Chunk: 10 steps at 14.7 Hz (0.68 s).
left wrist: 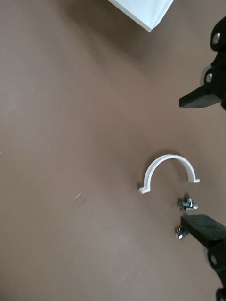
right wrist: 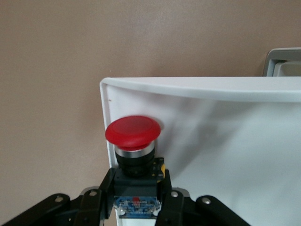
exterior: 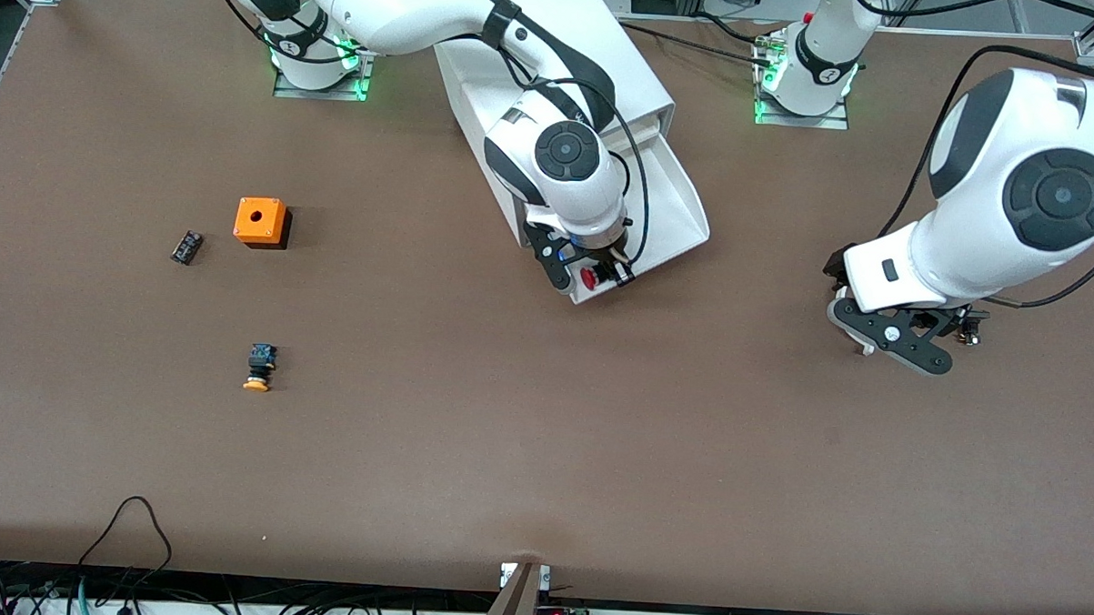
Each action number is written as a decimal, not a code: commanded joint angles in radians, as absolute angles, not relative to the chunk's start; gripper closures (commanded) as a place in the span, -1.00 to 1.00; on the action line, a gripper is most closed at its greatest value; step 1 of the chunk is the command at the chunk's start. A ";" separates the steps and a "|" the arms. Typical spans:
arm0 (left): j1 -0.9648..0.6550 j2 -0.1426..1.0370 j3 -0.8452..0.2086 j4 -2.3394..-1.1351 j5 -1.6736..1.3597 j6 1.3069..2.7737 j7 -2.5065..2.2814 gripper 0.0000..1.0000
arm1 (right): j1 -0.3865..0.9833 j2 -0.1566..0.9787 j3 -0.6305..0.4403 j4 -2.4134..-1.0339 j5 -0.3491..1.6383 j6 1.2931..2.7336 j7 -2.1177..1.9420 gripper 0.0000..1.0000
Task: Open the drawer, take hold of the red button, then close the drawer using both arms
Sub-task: 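Grasp the red button with the right gripper while the left gripper withdraws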
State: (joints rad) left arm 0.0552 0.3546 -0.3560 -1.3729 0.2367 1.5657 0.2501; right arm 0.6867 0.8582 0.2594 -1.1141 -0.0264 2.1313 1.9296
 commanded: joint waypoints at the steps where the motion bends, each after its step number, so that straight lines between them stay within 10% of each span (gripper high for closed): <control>1: 0.040 0.373 -0.348 -1.335 0.268 1.557 0.235 -1.00 | 0.693 0.845 0.253 -1.101 -0.048 2.111 1.953 1.00; 10: 0.061 0.347 -0.350 -1.478 0.078 1.707 -0.211 -0.99 | 0.664 0.799 0.227 -1.014 -0.066 1.999 1.728 1.00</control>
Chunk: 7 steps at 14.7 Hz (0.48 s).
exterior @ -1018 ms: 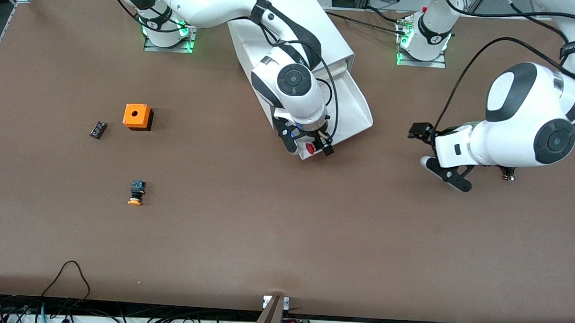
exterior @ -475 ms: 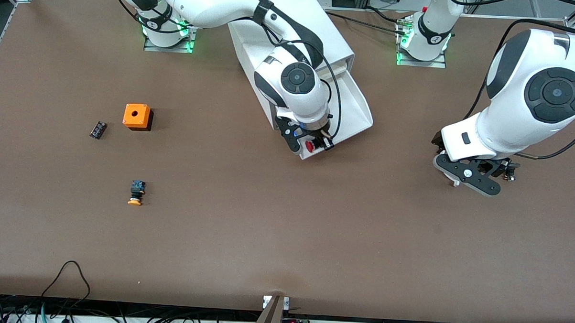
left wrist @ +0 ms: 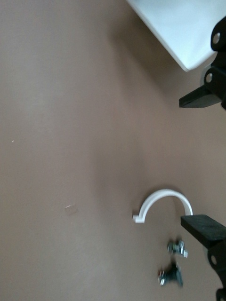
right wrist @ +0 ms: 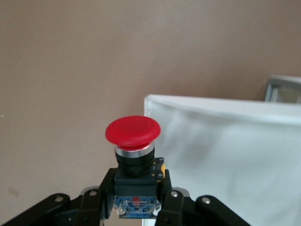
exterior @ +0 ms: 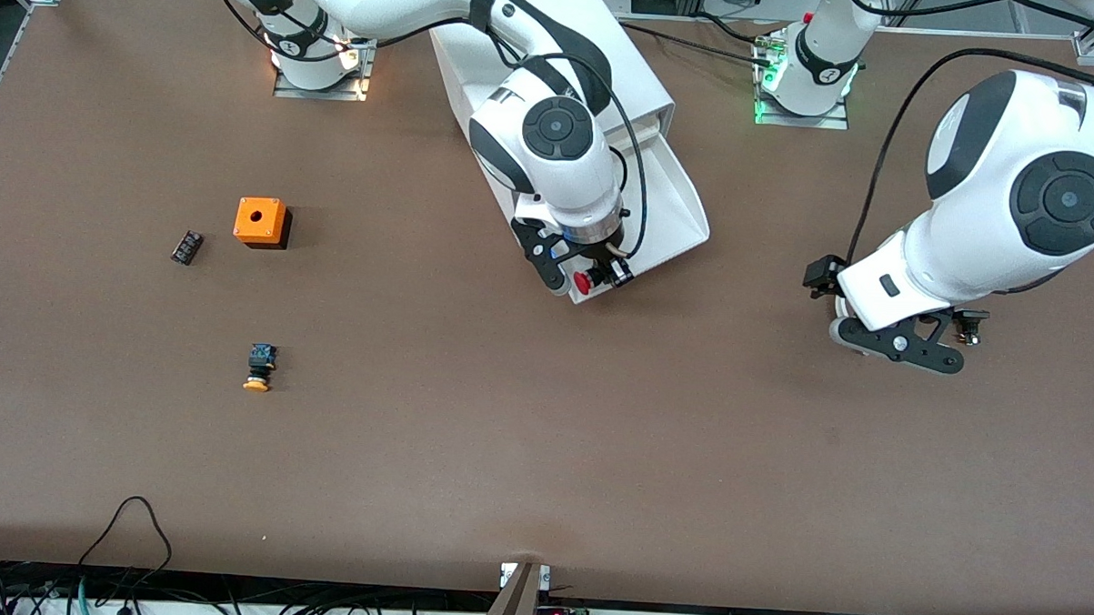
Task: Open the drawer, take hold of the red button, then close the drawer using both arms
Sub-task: 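Carry the button with the right gripper while the left gripper shuts the drawer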
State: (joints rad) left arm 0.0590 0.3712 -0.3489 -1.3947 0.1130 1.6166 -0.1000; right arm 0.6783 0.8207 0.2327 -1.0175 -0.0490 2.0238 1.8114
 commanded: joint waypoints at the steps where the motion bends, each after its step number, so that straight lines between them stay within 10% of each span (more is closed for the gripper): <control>1: 0.060 0.333 -0.354 -1.523 0.072 1.751 -0.283 -0.99 | 0.646 0.776 0.229 -1.015 -0.064 1.997 1.663 1.00; 7: 0.057 0.298 -0.442 -1.825 0.064 2.047 -0.667 -0.99 | 0.490 0.735 0.233 -1.023 -0.049 1.830 1.176 1.00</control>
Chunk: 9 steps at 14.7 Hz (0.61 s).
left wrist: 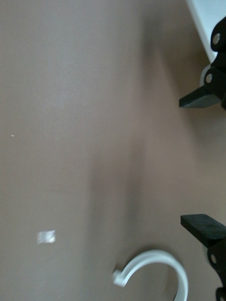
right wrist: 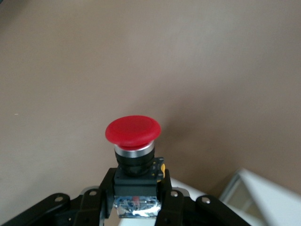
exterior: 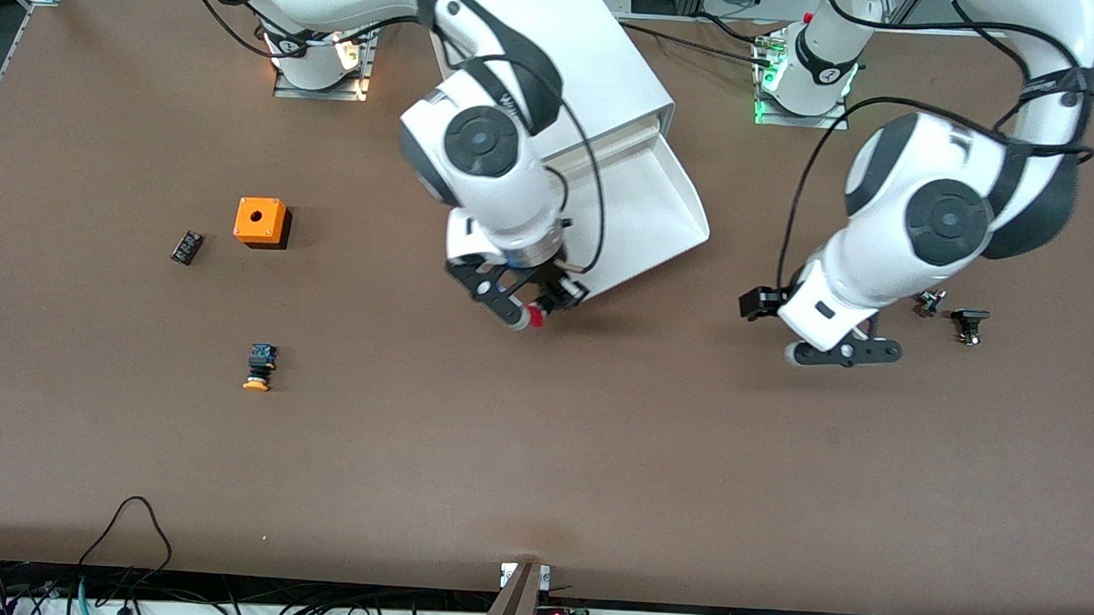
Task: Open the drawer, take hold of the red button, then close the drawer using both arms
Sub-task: 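Carry the button with the right gripper while the left gripper shuts the drawer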
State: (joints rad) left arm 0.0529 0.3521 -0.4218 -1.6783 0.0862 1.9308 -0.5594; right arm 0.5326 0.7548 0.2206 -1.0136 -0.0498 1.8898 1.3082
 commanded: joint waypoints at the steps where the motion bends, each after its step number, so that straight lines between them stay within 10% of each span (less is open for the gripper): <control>1: 0.051 0.299 -0.460 -1.868 0.066 2.109 -0.725 -0.99 | 0.465 0.733 0.232 -1.028 -0.049 1.795 1.088 1.00; 9: -0.047 0.367 -0.494 -1.960 0.084 2.316 -1.058 -0.98 | 0.304 0.640 0.181 -1.226 -0.060 1.729 0.568 1.00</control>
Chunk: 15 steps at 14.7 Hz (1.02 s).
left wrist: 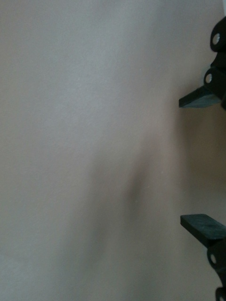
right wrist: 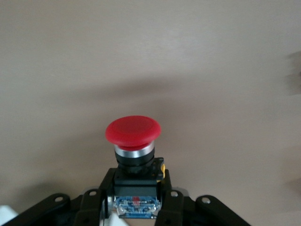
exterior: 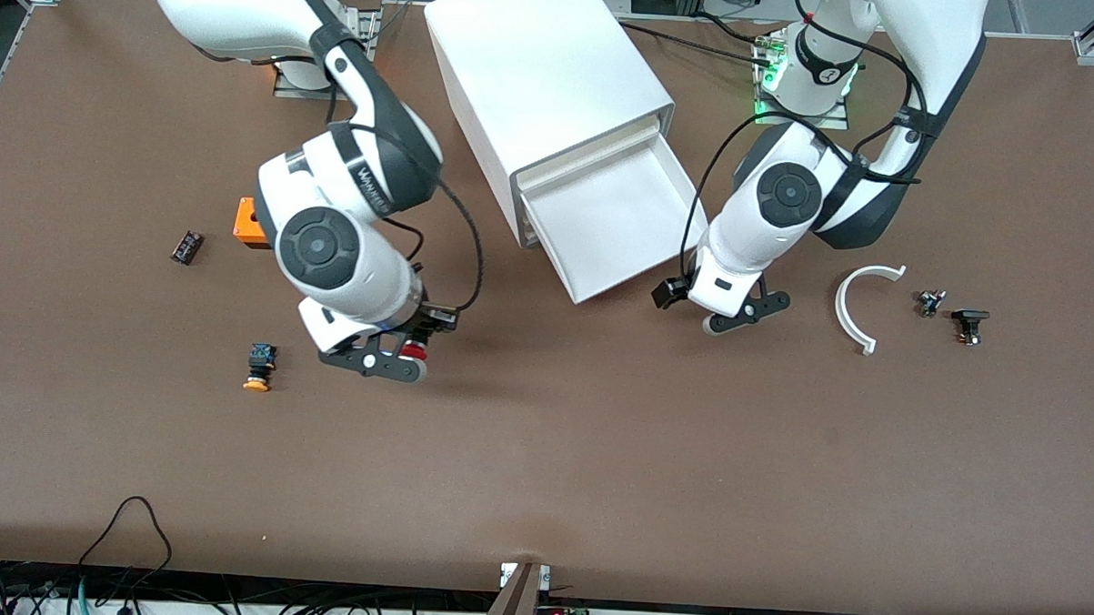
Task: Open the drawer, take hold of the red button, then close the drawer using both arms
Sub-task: 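Carry the button with the right gripper while the left gripper shuts the drawer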
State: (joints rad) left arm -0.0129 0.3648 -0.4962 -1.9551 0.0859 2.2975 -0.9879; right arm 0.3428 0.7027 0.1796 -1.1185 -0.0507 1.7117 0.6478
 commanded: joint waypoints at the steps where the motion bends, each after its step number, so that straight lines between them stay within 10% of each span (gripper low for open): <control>1: -0.060 0.370 -0.494 -1.960 0.084 2.316 -1.090 -0.98 | 0.276 0.641 0.181 -1.238 -0.058 1.730 0.490 1.00; 15: -0.204 0.359 -0.560 -2.017 0.084 2.224 -1.314 -0.98 | 0.006 0.736 0.181 -1.509 -0.054 2.084 0.166 1.00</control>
State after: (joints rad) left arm -0.1922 0.3768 -0.5271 -2.0053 0.0860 2.2649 -1.2616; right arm 0.0166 0.7507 0.1652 -1.4448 -0.0506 2.0237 0.1790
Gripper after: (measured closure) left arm 0.004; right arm 0.595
